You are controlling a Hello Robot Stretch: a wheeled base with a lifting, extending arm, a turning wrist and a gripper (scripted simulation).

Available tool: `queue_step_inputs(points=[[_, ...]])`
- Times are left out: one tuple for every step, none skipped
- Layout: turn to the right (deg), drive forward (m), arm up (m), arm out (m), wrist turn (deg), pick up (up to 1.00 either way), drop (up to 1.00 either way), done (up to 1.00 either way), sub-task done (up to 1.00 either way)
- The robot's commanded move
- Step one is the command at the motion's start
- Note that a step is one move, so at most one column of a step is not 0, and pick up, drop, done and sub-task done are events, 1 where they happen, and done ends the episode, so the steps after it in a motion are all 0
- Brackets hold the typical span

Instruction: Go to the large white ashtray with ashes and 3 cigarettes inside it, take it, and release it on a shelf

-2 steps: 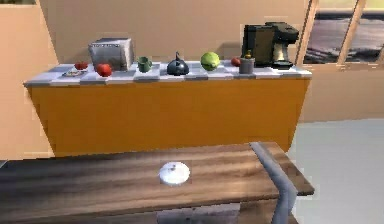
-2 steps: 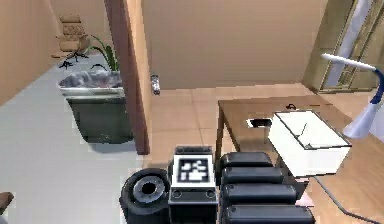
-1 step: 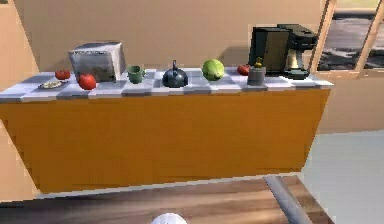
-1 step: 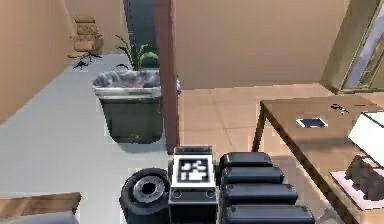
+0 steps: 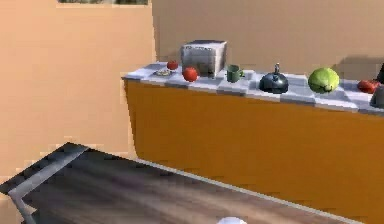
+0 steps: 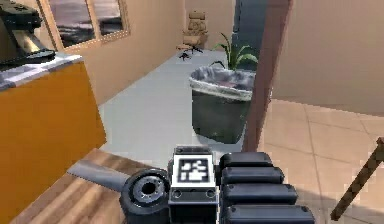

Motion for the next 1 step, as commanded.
queue_step_inputs(points=[[24.0,0.00,0.00,0.00,0.0,0.00,0.00,0.00,0.00]])
